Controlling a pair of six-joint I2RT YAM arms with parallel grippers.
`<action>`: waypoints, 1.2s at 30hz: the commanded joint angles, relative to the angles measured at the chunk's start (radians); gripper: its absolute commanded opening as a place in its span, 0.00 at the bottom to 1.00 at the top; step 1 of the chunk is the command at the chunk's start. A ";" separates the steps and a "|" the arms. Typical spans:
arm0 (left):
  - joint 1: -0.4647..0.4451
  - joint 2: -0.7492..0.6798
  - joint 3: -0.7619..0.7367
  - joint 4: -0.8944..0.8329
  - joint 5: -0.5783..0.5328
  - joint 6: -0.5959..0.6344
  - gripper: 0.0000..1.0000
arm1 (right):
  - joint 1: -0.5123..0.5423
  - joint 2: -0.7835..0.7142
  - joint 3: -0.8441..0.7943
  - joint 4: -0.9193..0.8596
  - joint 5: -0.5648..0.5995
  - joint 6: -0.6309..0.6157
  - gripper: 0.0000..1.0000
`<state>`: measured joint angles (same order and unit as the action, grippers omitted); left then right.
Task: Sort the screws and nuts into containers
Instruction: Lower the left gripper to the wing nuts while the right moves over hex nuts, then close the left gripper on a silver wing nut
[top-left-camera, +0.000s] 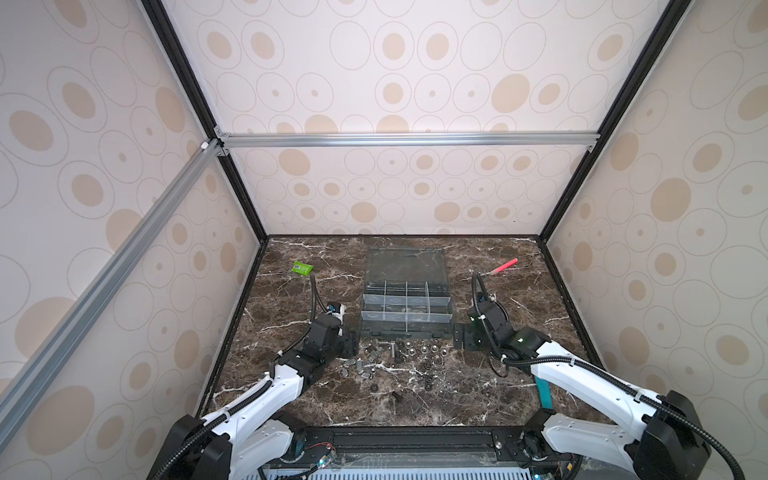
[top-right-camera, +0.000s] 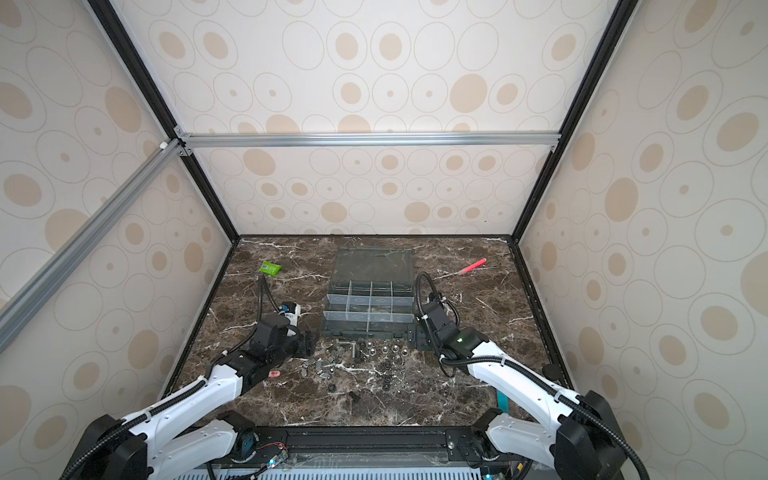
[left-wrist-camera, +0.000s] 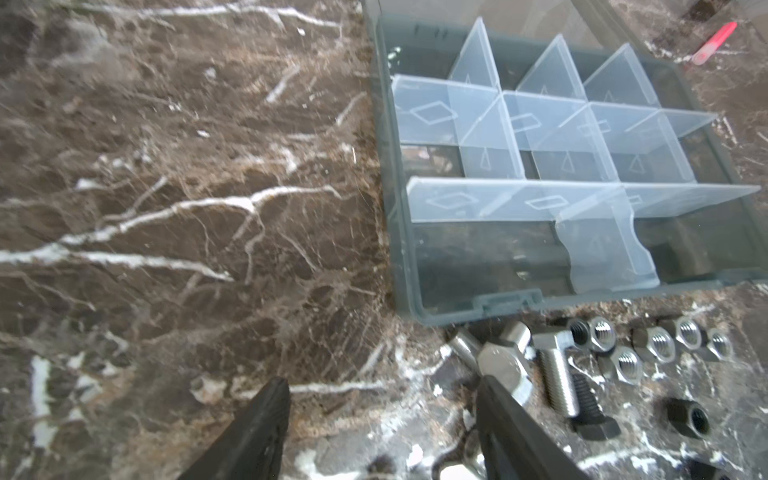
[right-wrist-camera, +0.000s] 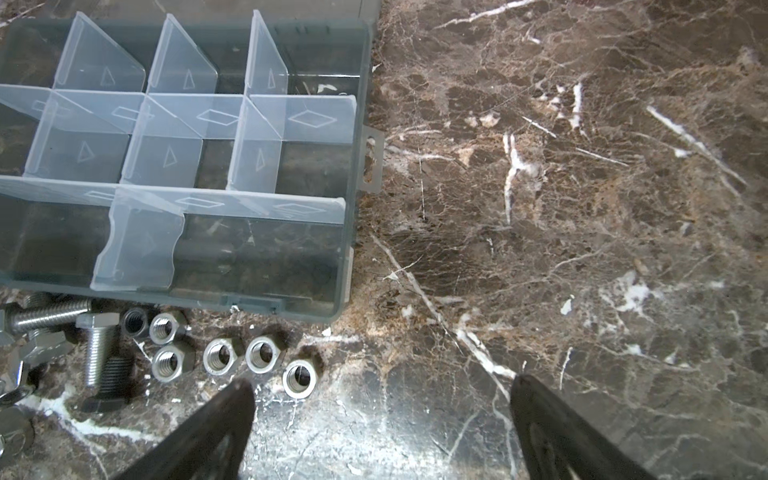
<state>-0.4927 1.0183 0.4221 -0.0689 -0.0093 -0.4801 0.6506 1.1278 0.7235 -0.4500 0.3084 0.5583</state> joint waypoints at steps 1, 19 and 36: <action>-0.045 -0.045 -0.010 -0.060 -0.055 -0.076 0.69 | 0.025 0.007 0.018 -0.025 0.038 0.081 1.00; -0.119 -0.116 -0.101 -0.136 -0.059 -0.241 0.47 | 0.034 0.036 0.057 -0.126 0.067 0.110 1.00; -0.139 -0.143 -0.148 -0.158 -0.039 -0.275 0.46 | 0.034 0.034 0.060 -0.154 0.077 0.123 1.00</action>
<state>-0.6205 0.8623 0.2783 -0.2119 -0.0429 -0.7341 0.6792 1.1641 0.7578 -0.5648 0.3664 0.6632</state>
